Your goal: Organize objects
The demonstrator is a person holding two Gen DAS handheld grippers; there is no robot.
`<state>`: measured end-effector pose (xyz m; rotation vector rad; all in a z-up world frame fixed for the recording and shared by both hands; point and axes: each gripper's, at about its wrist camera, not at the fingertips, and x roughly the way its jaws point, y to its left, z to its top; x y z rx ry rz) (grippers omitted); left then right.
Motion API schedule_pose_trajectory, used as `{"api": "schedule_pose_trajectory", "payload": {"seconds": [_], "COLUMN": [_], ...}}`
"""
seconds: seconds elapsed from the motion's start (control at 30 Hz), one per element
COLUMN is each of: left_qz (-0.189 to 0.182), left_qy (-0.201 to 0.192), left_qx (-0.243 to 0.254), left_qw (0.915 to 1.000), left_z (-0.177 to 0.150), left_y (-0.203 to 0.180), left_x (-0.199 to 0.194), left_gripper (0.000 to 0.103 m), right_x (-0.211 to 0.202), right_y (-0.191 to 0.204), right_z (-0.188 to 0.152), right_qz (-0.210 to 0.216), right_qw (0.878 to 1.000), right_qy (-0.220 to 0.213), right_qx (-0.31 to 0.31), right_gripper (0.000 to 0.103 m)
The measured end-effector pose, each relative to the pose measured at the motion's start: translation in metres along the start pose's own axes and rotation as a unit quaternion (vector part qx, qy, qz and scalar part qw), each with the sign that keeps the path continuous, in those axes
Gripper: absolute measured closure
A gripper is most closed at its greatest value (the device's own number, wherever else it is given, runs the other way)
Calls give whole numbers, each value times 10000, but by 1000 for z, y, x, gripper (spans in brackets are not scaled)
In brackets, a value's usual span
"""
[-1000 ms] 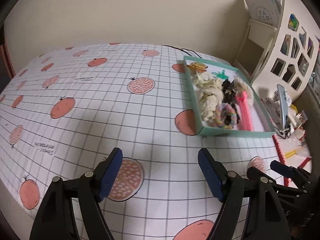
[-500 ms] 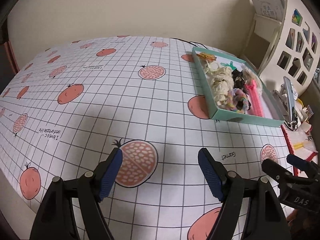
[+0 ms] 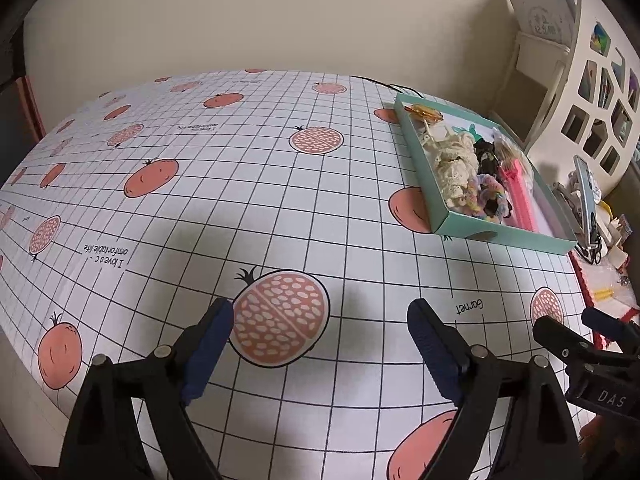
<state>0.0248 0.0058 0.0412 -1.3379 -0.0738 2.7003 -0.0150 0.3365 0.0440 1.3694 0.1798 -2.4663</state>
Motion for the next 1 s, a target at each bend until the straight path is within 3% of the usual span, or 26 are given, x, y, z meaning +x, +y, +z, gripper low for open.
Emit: {"api": "schedule_pose_trajectory", "payload": {"seconds": [1.0], "left_qz": [166], "left_qy": [16], "left_qx": [121], "left_qw": [9998], "left_z": [-5], "left_y": [-2], "left_x": [3], "left_gripper": [14], "right_x": [1], "right_y": [4], "right_z": [-1], "right_qz": [-48], "right_qw": [9999], "right_qy": [23], "right_qx": [-117], "right_gripper": [0]}}
